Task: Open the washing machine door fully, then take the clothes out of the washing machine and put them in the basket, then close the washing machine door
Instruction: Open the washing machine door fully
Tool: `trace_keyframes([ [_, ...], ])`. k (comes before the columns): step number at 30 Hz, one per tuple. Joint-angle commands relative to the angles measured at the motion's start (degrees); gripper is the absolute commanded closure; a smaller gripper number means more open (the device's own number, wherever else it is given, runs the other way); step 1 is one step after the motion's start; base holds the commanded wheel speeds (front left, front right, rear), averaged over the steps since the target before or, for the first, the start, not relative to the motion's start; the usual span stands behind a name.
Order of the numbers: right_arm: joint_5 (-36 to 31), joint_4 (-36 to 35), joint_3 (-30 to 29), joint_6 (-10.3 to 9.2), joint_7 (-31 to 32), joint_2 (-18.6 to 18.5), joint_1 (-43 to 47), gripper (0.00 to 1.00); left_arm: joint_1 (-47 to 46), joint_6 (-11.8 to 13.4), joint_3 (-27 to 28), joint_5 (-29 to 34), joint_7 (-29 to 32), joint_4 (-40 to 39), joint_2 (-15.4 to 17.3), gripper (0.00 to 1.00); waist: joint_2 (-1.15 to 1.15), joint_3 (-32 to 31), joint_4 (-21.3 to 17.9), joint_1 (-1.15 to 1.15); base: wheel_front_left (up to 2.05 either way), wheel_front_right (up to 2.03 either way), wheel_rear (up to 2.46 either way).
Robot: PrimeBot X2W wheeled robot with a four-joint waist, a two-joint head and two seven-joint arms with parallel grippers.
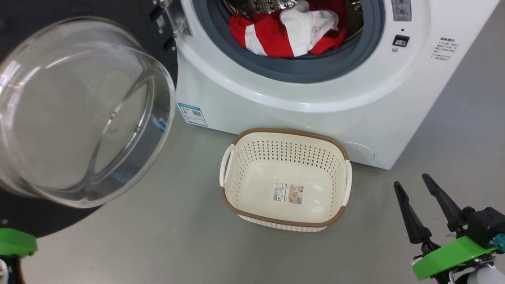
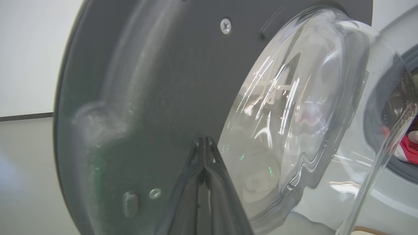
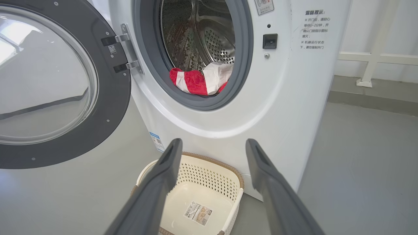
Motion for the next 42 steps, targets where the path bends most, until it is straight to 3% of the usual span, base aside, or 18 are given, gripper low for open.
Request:
trace_keyframes([
  [1, -0.5, -1.6, 1.2, 0.09, -0.7, -1.2, -1.9, 0.00, -3.1, -0.5, 3.3, 0.7, -0.7, -0.2, 3.8, 1.00, 0.00, 0.7, -0.5, 0.00, 0.00, 0.00, 0.00],
  [11, -0.5, -1.8, 1.8, 0.09, -0.7, -1.9, -3.4, 0.00, -9.9, -3.3, 8.3, 3.6, -0.7, 7.5, 5.8, 1.00, 0.00, 3.1, -1.8, 0.00, 0.00, 0.00, 0.00],
  [28, -0.3, -1.7, 3.1, 0.09, -0.7, -2.9, -5.3, 0.00, -17.1, -3.3, 16.0, 7.8, -0.7, 16.2, 8.5, 1.00, 0.00, 5.4, -3.6, 0.00, 0.00, 0.00, 0.00],
  [35, -0.4, -1.5, 2.9, 0.09, -0.7, -2.9, -5.3, 0.00, -18.0, -5.1, 18.0, 9.0, -0.7, 17.8, 8.2, 1.00, 0.00, 5.2, -3.4, 0.00, 0.00, 0.00, 0.00],
  [42, -0.4, -1.2, 3.0, 0.09, -0.7, -2.3, -4.7, 0.00, -16.2, -7.3, 19.0, 10.2, -0.7, 17.6, 5.7, 1.00, 0.00, 3.6, -3.0, 0.00, 0.00, 0.00, 0.00],
])
